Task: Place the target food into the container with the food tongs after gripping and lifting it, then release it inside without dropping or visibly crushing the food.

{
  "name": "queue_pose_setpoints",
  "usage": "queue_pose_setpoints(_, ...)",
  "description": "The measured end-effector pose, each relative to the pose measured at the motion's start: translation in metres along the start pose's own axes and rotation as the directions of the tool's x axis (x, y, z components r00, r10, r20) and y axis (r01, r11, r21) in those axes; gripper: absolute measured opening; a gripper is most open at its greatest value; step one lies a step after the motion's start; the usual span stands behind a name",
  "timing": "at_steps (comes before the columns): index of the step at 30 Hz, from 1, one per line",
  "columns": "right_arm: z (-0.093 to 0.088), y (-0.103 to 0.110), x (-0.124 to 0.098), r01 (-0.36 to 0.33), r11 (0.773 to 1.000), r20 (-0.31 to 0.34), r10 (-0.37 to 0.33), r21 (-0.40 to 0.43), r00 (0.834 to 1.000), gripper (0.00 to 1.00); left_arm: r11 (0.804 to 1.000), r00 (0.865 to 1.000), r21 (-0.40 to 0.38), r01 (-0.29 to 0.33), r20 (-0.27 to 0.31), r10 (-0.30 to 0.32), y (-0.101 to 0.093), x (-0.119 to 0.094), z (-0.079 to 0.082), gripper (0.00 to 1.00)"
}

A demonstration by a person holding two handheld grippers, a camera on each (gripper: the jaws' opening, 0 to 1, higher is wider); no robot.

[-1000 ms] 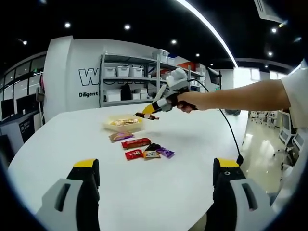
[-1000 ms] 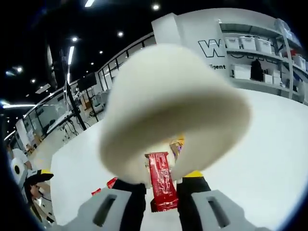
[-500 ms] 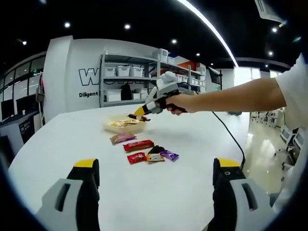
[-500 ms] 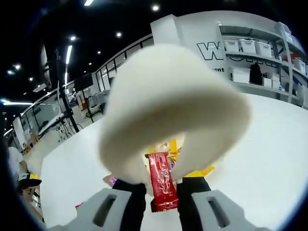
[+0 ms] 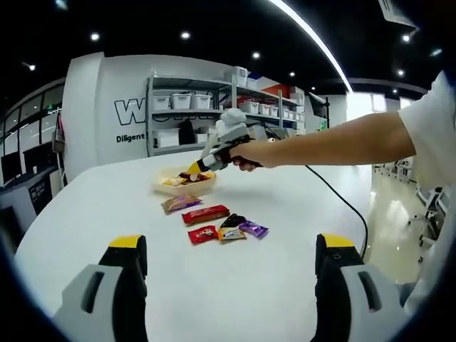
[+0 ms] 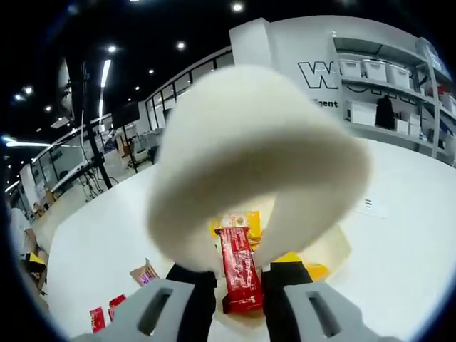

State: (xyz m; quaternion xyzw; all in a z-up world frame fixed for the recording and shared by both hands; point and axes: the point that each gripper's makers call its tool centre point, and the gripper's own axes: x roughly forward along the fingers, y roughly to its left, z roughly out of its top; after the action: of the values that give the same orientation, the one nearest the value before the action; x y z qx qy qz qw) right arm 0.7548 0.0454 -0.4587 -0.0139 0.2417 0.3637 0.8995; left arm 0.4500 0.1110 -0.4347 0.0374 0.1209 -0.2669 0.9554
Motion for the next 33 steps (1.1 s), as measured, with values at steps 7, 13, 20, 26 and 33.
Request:
queue_pose_setpoints(7,-0.001,-0.002,0.006,0.019,0.999,-0.008,-0.019,-0.028,1.000,0.18,1.000,1.000,-0.001,0.000,0.017,0.000,0.000,-0.001,0.005,0.96)
queue_pose_setpoints(13,0.002,-0.004,0.004,0.043,0.999,-0.005,-0.044,-0.022,0.999,0.20,1.000,0.999,-0.020,0.013,0.047,-0.012,-0.001,-0.002,0.010,0.96)
queue_pose_setpoints(20,0.016,-0.006,-0.001,0.052,0.999,0.042,-0.053,0.007,0.998,0.20,1.000,0.999,-0.023,0.019,0.032,-0.018,-0.001,-0.005,0.002,0.96)
queue_pose_setpoints(26,0.012,0.004,-0.006,0.055,0.998,0.036,-0.054,-0.029,0.998,0.20,0.999,0.999,-0.036,0.011,0.034,-0.010,0.001,-0.011,0.001,0.96)
queue_pose_setpoints(33,0.016,0.006,-0.020,0.065,0.998,0.041,-0.064,-0.024,0.997,0.20,0.999,0.999,-0.034,0.002,0.044,0.000,0.000,-0.020,0.006,0.96)
